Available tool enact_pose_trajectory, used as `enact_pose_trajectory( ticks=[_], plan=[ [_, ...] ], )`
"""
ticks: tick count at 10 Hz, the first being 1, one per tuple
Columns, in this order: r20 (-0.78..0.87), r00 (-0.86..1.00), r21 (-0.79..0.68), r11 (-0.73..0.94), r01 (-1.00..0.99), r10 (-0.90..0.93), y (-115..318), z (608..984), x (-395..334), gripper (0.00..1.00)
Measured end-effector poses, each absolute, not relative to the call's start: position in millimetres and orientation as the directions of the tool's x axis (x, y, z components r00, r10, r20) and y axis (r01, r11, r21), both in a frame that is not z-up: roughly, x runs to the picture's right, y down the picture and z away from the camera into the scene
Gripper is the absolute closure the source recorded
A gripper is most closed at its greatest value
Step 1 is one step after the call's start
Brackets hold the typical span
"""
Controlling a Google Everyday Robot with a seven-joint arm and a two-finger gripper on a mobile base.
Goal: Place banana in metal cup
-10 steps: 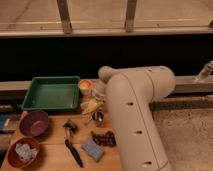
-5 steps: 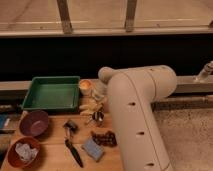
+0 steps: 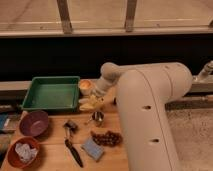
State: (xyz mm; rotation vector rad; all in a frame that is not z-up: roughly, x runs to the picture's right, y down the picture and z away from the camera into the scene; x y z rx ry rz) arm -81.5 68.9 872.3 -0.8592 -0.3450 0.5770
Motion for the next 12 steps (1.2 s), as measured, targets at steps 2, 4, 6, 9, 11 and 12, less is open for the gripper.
enact_pose_trajectory(
  ticks=[2,4,6,9,11,12],
  plan=[
    [0.049,0.794,-0.763,0.536,-0.362,0.606,53,867,-73,1.00],
    [0.019,0.784,-0.747,0.530,-0.402,0.621,52,864,-53,1.00],
    [-0.033,0.767,-0.725,0.513,-0.460,0.641,57,852,-24,1.00],
    [-0.112,0.737,-0.695,0.477,-0.538,0.667,70,831,17,1.00],
    [-0.138,0.727,-0.688,0.463,-0.559,0.672,74,823,22,1.00],
    [-0.149,0.728,-0.690,0.457,-0.561,0.669,77,821,20,1.00]
  ],
)
